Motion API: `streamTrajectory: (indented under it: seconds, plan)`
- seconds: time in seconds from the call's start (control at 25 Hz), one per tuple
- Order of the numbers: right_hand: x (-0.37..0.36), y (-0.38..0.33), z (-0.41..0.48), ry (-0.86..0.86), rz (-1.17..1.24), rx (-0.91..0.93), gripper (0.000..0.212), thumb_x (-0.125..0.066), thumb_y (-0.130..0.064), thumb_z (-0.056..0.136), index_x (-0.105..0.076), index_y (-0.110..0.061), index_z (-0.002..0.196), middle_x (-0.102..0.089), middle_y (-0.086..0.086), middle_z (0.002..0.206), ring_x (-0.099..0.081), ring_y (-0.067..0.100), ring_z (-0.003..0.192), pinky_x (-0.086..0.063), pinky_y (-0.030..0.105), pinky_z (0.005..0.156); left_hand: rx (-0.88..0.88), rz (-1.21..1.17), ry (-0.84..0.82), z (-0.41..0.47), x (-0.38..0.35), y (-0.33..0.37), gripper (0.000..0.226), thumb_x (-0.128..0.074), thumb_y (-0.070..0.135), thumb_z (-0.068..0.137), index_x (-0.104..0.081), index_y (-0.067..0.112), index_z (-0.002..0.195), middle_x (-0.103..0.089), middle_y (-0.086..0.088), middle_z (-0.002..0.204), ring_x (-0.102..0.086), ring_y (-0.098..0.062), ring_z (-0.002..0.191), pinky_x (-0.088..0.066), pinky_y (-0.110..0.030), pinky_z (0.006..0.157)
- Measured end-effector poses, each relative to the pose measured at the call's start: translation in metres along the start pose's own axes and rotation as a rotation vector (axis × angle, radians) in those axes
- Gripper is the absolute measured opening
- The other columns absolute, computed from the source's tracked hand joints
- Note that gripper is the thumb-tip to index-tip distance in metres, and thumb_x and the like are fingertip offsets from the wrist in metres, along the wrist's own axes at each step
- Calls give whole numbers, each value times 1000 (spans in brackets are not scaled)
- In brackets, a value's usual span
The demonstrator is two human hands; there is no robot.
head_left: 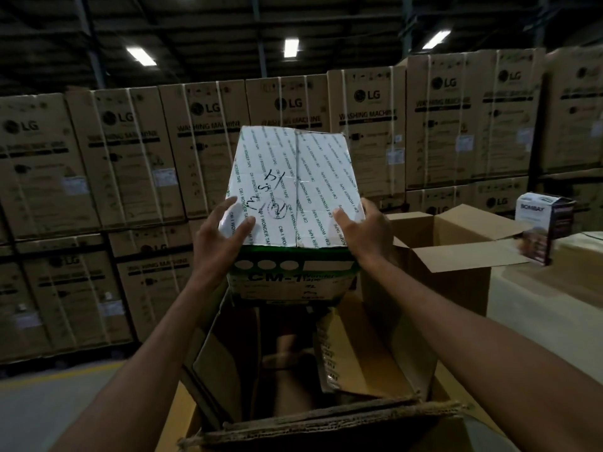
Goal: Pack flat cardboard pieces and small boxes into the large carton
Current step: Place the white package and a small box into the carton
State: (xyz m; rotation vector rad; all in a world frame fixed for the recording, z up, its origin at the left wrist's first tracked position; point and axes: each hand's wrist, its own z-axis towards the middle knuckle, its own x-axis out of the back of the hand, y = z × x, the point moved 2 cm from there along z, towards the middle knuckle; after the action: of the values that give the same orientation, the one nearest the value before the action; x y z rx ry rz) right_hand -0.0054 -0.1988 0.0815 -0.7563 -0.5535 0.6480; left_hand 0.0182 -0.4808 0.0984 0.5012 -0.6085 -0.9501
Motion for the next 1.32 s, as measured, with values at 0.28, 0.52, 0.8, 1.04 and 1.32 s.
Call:
streamTrajectory:
  seconds: [0.28,0.52,0.8,1.04,1.32]
  plan:
    - [-28,-3,19,-37,41,146,55,-65,-55,84,-63,-23,129,-67,-4,99,-65,22,94,-59,46,77,-18,3,110,8,-2,-35,34,-72,40,92,-68,27,123,-66,8,124,-60,2,111,-42,-1,78]
    - [-58,16,32,-147,-30,88,65,-62,-52,94,-42,-26,150,-57,9,129,-54,26,117,-44,36,88,-46,76,42,28,-17,-68,33,-68,40,94,-65,27,125,-63,6,121,-64,-3,97,-49,-13,64]
    - [-69,54,20,-256,-118,-14,68,-55,-50,101,-27,-30,159,-48,12,139,-46,31,128,-45,47,101,-86,275,-364,20,-47,-121,79,-74,66,76,-47,39,146,-19,2,167,-22,-25,151,-27,-56,120]
    - [-74,45,23,-145,-355,160,57,-55,-53,96,-49,-21,143,-52,7,143,-45,28,130,-45,45,100,-587,904,-424,33,-100,-79,76,-62,54,92,-31,30,157,-22,-6,167,-26,-37,149,-32,-61,110]
    - [-92,56,-100,-739,-594,827,14,-58,-27,85,-65,-16,92,-62,4,95,-58,22,88,-54,38,74,-653,885,-213,32,-128,-75,70,-58,11,95,-30,26,157,-39,-10,157,-35,-37,145,-30,-57,113]
